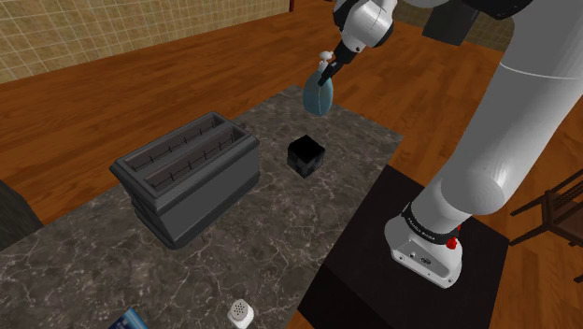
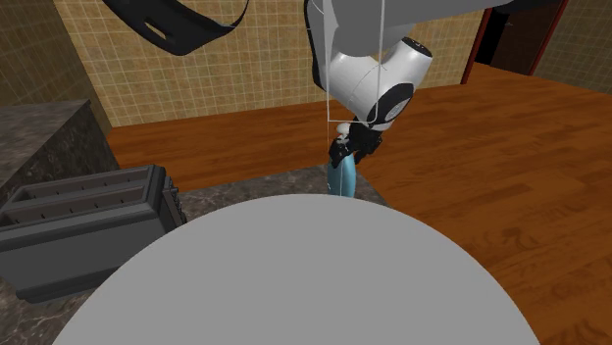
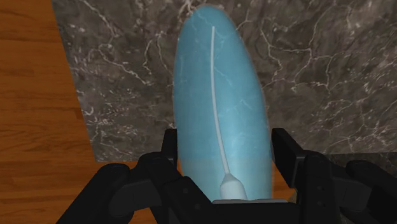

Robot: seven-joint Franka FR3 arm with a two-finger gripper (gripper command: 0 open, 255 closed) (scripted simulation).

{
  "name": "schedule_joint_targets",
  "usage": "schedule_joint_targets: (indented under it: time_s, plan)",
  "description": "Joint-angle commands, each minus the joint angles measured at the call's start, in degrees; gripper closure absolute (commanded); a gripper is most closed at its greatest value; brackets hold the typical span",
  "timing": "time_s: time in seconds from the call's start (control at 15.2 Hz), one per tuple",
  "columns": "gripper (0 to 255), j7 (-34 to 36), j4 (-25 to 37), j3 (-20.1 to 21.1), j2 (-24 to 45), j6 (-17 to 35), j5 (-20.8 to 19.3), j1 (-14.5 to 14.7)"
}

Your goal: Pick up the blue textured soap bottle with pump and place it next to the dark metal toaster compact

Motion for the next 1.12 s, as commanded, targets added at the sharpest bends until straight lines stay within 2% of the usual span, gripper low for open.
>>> schedule_joint_targets:
  time_s: [0.0, 0.46, 1.06]
  plan:
    - [255, 0.0, 0.0, 0.0, 0.0, 0.0, 0.0, 0.0]
    - [255, 0.0, 0.0, 0.0, 0.0, 0.0, 0.0, 0.0]
    - [255, 5.3, 1.8, -1.4, -4.3, -4.3, -5.7, 0.9]
